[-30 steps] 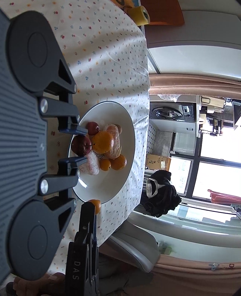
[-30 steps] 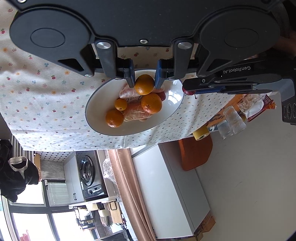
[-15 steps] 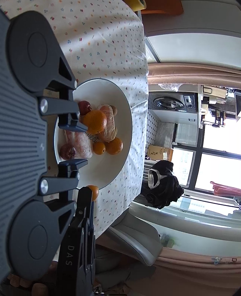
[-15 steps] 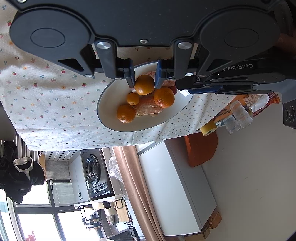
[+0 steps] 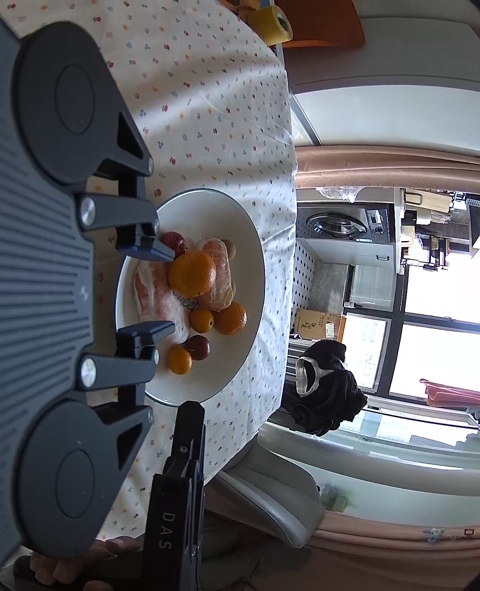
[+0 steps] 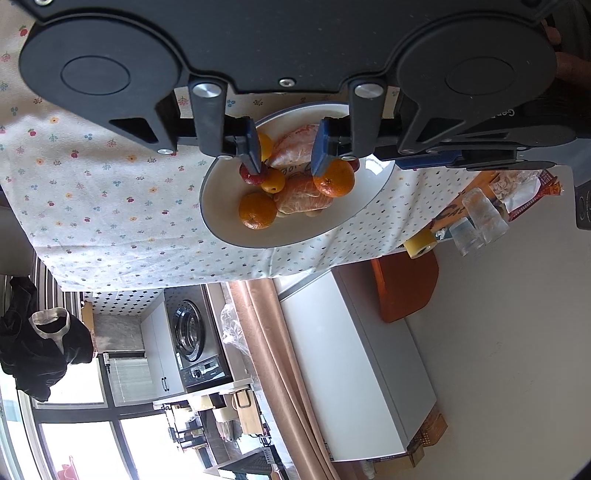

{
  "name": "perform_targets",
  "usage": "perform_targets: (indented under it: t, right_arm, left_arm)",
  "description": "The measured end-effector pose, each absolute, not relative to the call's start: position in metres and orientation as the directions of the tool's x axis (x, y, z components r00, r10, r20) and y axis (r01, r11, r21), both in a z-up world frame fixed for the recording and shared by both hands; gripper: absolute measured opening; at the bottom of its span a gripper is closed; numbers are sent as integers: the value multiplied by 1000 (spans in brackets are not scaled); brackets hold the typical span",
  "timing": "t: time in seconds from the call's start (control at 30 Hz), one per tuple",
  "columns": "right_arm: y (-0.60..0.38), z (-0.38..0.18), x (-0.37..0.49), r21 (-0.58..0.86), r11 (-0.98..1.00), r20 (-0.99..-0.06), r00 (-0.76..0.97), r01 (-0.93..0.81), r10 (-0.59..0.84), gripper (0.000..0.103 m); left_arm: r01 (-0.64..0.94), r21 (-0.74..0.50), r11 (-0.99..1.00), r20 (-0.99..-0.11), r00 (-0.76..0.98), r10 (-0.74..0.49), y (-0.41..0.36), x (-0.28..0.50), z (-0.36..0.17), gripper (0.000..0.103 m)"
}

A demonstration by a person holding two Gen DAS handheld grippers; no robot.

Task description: Organize fruits

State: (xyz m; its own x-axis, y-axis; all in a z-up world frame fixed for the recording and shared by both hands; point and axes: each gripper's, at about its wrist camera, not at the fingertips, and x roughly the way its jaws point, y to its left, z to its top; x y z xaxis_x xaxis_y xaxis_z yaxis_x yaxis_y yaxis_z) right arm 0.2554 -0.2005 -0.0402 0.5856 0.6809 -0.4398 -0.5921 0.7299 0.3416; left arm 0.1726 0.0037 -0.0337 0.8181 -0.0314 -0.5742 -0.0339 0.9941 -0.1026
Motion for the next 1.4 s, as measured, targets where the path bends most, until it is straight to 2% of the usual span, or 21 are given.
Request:
perform_targets:
  t: [0.27, 0.4, 0.7, 1.0, 1.4]
  right_arm:
    - [-202, -38, 245, 331, 732, -448, 584, -595, 677, 34]
    - [-202, -34, 239, 320, 735, -449, 588, -597, 673, 41]
    - [-204, -20, 221, 297, 733, -432, 598, -613, 675, 58]
    - [-200, -7, 200, 271, 712, -408, 593, -647, 694, 75]
    - [-198, 4, 180, 249, 679, -384, 573, -691, 724, 92]
  left_arm:
    - [-78, -104, 992, -564, 826, 6, 14, 160, -27, 58]
    - [-103, -117, 988, -560, 829, 20, 19, 152, -21, 71]
    - [-136, -118, 984, -537, 842, 52, 27, 128, -9, 89]
    - [-163, -112, 980, -529, 845, 80, 30, 102, 3, 99]
    - [-227, -115, 967, -526, 840, 135, 33, 71, 12, 102]
